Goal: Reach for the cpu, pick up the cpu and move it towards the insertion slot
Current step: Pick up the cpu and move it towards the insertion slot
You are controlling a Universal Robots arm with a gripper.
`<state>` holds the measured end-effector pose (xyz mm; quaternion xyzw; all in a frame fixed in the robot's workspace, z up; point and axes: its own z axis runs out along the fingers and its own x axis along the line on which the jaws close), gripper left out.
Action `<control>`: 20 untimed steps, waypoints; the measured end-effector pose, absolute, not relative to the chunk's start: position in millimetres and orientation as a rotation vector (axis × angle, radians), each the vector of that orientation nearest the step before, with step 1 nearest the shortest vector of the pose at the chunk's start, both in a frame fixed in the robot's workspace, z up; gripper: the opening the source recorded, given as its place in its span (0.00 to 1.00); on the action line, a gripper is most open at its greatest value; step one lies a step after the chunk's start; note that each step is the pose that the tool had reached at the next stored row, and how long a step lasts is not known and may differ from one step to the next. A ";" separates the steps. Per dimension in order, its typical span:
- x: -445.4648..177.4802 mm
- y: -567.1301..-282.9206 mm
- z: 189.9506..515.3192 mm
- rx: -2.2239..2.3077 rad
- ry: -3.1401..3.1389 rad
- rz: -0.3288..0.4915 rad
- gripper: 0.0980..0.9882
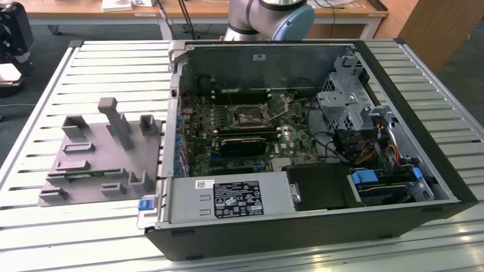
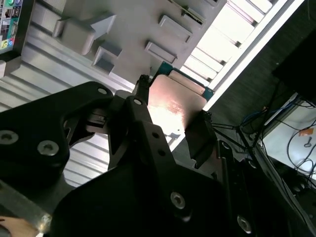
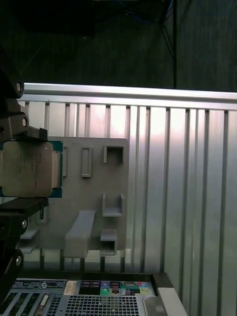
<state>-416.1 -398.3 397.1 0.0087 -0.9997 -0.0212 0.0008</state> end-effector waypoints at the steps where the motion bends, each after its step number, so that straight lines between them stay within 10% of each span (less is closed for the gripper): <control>1: -414.8 -398.3 397.2 0.027 -3.139 -0.066 0.50; 20: -377.5 -398.3 397.1 0.027 -3.139 -0.067 0.50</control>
